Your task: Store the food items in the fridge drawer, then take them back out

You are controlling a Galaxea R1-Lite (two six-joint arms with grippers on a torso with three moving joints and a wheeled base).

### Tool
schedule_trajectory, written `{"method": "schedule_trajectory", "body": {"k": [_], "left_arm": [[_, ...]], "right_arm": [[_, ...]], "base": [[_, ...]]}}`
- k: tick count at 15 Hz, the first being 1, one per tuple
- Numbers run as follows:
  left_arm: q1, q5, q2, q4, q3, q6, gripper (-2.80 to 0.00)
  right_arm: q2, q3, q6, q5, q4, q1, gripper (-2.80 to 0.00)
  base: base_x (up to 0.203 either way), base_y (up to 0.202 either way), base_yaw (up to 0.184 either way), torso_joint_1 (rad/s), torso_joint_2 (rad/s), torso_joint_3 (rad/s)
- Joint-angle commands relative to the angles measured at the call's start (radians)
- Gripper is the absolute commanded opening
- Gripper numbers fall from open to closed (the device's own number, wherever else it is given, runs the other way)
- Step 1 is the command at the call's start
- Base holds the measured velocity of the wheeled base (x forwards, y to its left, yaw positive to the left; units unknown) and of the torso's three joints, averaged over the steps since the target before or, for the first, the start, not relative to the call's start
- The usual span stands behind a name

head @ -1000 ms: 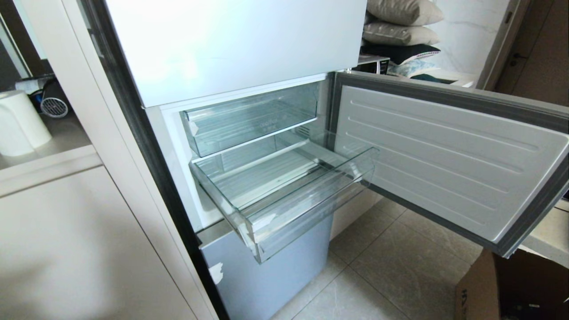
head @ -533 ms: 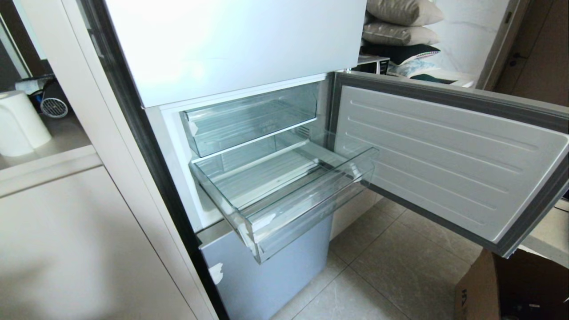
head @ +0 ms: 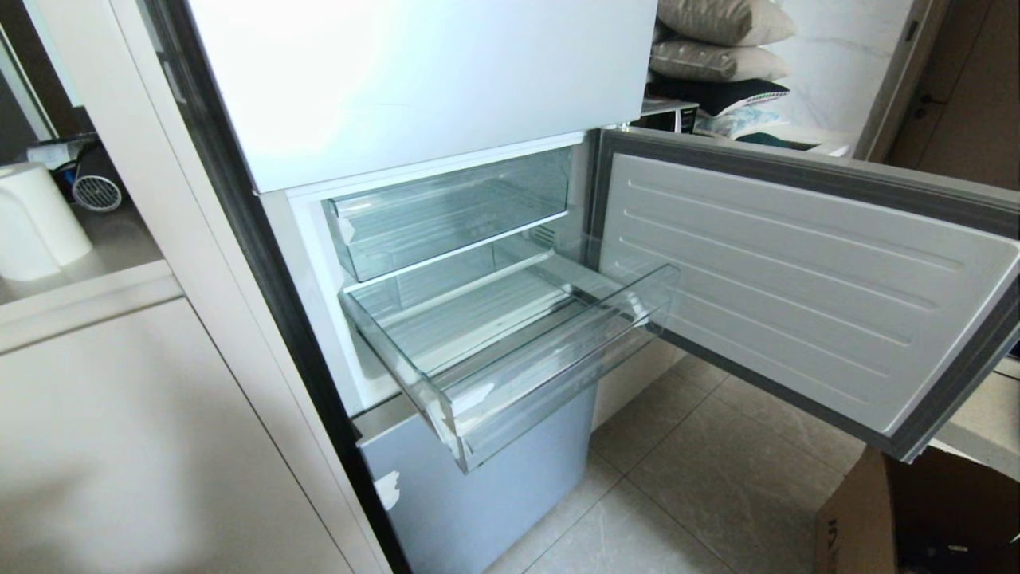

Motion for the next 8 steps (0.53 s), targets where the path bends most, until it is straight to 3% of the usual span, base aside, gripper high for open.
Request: {"method": "schedule_trajectory", "body": {"k": [1, 8], "left_arm": [[0.0, 0.0, 0.0, 0.0, 0.0, 0.0, -2.8], [0.0, 0.0, 0.0, 0.0, 0.0, 0.0, -2.8]], "right_arm": [[0.029, -0.018, 0.001, 0.003, -0.005, 0.005, 0.0], [0.016, -0.013, 0.001, 0.004, -0.01, 0.005, 0.0]], "base": [[0.0, 0.0, 0.0, 0.0, 0.0, 0.0], [0.0, 0.0, 0.0, 0.0, 0.0, 0.0]]}}
